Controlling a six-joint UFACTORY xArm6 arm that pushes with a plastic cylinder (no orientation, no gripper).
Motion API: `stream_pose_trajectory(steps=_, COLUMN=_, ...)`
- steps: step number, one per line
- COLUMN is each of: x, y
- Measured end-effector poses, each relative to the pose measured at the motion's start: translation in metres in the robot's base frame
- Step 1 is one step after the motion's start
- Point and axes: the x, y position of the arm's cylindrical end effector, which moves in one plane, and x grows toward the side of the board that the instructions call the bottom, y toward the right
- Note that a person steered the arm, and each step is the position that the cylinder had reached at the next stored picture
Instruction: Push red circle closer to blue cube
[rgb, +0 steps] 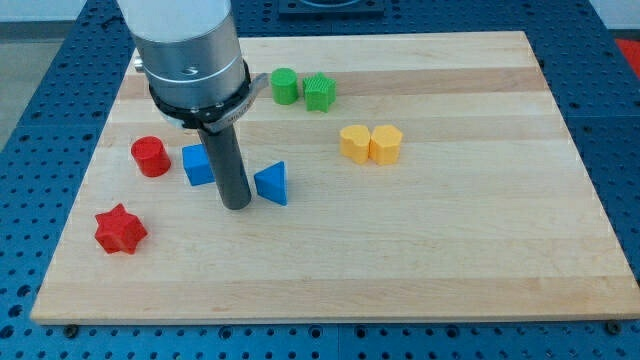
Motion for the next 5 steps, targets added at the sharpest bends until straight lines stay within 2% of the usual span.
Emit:
stream_pose_trajectory(steps=1, x=0.000, y=-0.019)
stream_pose_trajectory(steps=3, x=0.003, y=-0.104)
stream_pose_trajectory(steps=4, x=-0.016, y=-0.135)
stream_pose_trajectory(steps=5, x=-0.045, y=-0.139)
